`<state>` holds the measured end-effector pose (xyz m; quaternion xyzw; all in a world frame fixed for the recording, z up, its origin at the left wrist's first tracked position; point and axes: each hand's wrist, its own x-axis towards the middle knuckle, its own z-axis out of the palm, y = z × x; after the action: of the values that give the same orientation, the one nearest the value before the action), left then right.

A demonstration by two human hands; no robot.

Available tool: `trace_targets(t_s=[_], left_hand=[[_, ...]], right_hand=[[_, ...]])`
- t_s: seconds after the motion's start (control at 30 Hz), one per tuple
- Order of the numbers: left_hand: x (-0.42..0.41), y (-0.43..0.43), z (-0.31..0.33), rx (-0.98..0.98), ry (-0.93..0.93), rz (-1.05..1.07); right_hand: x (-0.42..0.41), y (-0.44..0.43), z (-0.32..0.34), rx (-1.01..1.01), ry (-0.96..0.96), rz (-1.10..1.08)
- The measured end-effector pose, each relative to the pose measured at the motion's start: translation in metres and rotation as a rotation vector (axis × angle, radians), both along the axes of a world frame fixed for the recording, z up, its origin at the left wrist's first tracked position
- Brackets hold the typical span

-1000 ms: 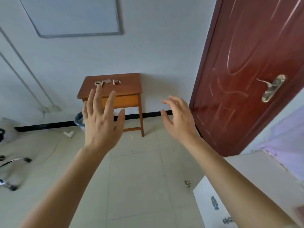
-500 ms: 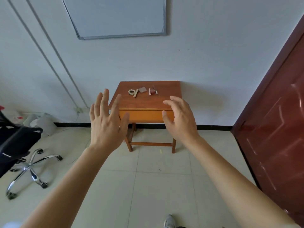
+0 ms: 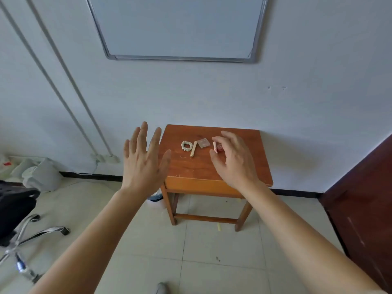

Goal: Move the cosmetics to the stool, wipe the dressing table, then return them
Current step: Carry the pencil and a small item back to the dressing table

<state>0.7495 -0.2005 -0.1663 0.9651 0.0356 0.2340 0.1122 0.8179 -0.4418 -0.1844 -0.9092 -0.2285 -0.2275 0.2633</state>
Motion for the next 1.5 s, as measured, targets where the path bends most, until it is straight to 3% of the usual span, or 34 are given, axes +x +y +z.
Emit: trace_targets(t_s=[0.3,0.63,0.9,1.07,1.27,1.5], left_hand=[[0.168,0.055,-0.009,0.003,0.145,-0.206],[0.294,0.003,-0.084,0.034,0.357,-0.208],[0.337,-0.017,-0.149,0.001,0.563,-0.068],[0.356,-0.012,-0.196,0.019,0.737,-0.100],[0.385,-0.008,-0.244,0.009,0.831,-0.177],[0.392,-0.010,-0.272,0.000,0.815,-0.208]], right_hand=[[0.113,0.040,-0.012,-0.073,0.152,-0.272],[0.233,0.009,-0.089,-0.059,0.366,-0.286],[0.330,0.003,-0.144,-0.144,0.618,-0.057],[0.353,0.005,-0.179,-0.268,0.738,0.032],[0.365,0.016,-0.219,-0.333,0.755,-0.080],[0.367,0.045,-0.243,-0.401,0.685,-0.232]])
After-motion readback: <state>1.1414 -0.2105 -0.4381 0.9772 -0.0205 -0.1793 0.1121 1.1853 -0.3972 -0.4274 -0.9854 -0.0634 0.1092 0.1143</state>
